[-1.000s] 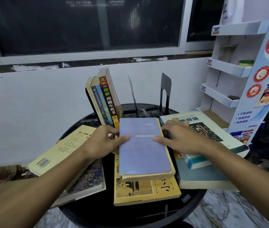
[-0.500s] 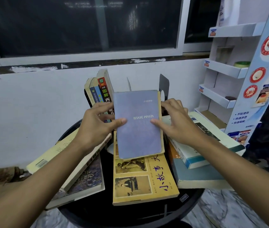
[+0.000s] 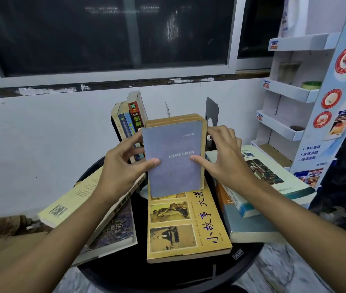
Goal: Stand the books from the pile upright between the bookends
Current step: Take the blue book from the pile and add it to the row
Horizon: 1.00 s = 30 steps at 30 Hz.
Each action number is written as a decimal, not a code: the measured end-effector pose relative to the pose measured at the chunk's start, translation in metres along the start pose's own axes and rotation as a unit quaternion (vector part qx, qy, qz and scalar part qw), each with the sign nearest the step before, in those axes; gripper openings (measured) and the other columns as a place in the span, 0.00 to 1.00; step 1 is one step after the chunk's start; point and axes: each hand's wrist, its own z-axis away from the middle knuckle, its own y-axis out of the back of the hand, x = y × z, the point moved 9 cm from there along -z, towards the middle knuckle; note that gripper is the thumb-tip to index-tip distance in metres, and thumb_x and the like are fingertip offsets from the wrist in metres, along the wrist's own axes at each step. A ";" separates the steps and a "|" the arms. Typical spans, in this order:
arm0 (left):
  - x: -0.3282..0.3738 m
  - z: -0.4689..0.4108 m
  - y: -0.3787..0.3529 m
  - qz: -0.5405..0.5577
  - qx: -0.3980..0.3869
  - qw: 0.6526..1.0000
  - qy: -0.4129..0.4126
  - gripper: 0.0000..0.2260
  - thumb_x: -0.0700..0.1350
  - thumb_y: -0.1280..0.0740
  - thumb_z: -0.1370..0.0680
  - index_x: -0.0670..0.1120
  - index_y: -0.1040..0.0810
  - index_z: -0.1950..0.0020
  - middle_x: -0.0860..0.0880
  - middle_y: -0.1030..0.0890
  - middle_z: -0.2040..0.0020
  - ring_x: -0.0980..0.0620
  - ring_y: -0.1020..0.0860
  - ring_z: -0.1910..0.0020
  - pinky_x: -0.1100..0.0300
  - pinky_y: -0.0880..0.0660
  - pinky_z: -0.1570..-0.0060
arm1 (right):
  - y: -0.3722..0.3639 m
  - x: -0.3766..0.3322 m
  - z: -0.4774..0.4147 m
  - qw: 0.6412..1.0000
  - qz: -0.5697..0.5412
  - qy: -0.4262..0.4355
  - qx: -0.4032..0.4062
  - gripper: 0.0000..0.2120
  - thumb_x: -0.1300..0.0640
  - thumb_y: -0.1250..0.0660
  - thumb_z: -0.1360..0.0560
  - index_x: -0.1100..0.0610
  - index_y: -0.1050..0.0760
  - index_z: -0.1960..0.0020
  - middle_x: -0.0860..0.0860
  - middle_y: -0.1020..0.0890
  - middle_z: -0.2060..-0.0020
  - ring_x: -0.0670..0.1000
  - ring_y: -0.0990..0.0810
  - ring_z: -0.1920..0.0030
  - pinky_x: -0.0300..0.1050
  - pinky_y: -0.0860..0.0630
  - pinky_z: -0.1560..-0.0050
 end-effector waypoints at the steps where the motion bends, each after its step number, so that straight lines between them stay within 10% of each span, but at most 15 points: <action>1: 0.000 0.001 0.000 0.001 -0.005 1.000 0.002 0.32 0.40 0.22 0.28 0.49 0.26 0.25 0.52 0.21 0.31 0.54 0.19 0.40 0.64 0.19 0.49 | 0.002 -0.002 0.000 1.000 0.002 0.000 0.007 0.35 0.42 0.25 0.27 0.52 0.33 0.26 0.49 0.29 0.38 0.50 0.32 0.37 0.51 0.35 0.40; 10: -0.001 0.005 0.000 -0.013 -0.034 0.999 0.021 0.32 0.42 0.22 0.27 0.51 0.27 0.25 0.54 0.22 0.31 0.53 0.20 0.39 0.62 0.18 0.48 | 0.004 -0.036 -0.007 0.998 -0.001 0.051 -0.025 0.45 0.55 0.25 0.26 0.50 0.49 0.18 0.51 0.29 0.43 0.50 0.27 0.44 0.54 0.23 0.43; 19: 0.006 0.019 -0.002 -0.013 -0.044 0.999 0.017 0.24 0.43 0.30 0.19 0.51 0.29 0.24 0.55 0.21 0.31 0.52 0.19 0.38 0.47 0.20 0.40 | 0.000 -0.058 -0.003 0.992 -0.039 -0.033 -0.112 0.44 0.26 0.35 0.30 0.34 0.52 0.21 0.48 0.35 0.43 0.49 0.28 0.41 0.46 0.24 0.44; 30: 0.012 0.032 -0.021 0.025 -0.041 0.999 -0.003 0.25 0.35 0.27 0.23 0.52 0.25 0.29 0.49 0.20 0.35 0.56 0.17 0.45 0.65 0.20 0.52 | 0.010 -0.061 0.002 0.985 -0.113 -0.051 -0.117 0.39 0.29 0.29 0.32 0.33 0.43 0.27 0.46 0.28 0.36 0.47 0.25 0.36 0.52 0.22 0.40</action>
